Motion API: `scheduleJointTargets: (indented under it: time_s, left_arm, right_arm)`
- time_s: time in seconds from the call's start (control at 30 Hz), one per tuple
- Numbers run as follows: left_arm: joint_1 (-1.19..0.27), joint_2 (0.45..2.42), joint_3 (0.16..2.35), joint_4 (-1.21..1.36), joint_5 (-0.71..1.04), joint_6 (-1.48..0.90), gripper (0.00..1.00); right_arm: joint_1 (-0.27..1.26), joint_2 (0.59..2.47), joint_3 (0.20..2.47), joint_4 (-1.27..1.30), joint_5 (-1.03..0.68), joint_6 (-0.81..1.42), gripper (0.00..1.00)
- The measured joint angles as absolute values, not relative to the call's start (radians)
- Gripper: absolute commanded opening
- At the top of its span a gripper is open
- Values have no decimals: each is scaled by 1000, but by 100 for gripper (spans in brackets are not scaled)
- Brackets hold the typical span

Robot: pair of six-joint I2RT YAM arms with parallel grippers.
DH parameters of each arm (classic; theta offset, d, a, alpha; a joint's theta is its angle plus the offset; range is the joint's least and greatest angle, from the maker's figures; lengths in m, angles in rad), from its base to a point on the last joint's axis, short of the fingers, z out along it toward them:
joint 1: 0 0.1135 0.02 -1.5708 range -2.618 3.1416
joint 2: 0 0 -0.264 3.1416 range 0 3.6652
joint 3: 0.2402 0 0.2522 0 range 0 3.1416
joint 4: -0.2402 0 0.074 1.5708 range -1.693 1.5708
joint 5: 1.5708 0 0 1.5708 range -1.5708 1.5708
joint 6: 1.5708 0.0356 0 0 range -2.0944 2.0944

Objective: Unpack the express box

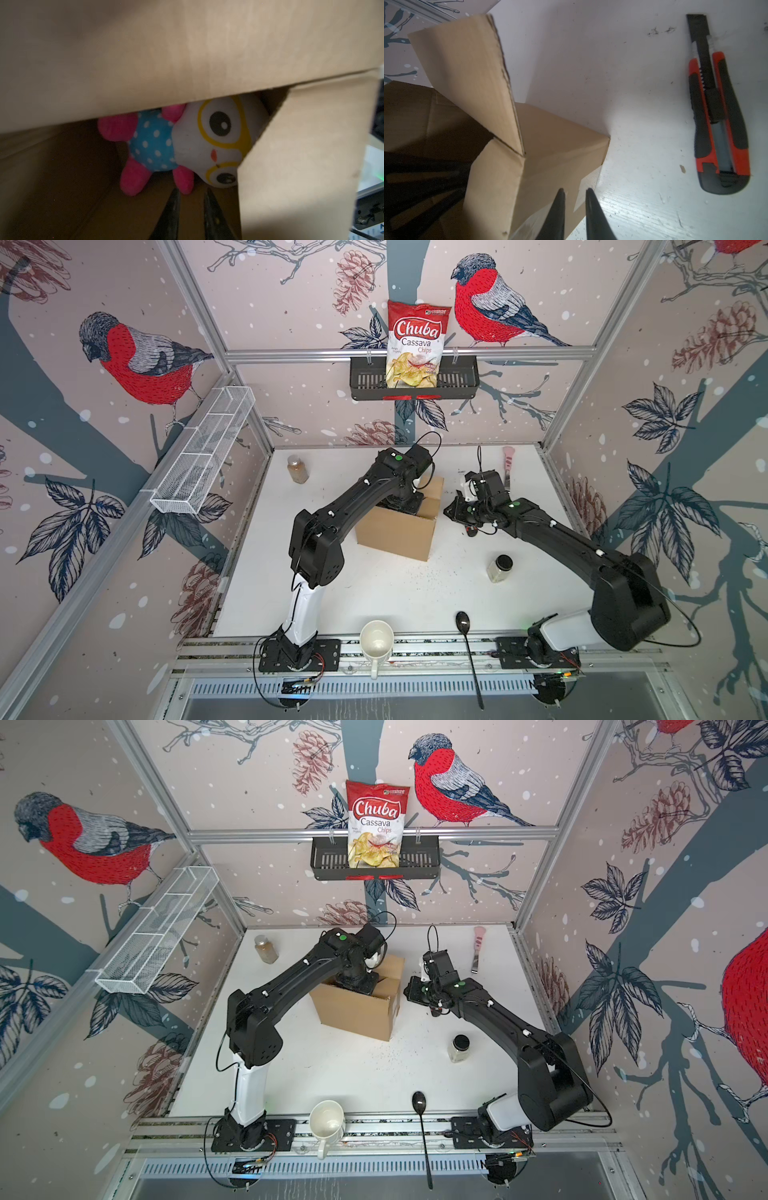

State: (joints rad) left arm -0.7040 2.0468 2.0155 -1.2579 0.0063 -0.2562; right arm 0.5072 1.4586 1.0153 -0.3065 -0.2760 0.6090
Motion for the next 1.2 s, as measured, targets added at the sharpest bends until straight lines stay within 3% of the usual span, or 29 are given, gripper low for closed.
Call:
scheduleJointTargets:
  time_s: [0.43, 1.2]
  left_arm:
    - [-704, 1926, 1874, -1121, 121, -263, 24]
    - [-704, 1842, 1812, -964, 291, -266, 23]
  right_arm:
    - [521, 1499, 987, -204, -310, 683, 12]
    - [528, 1533, 966, -124, -321, 732, 12]
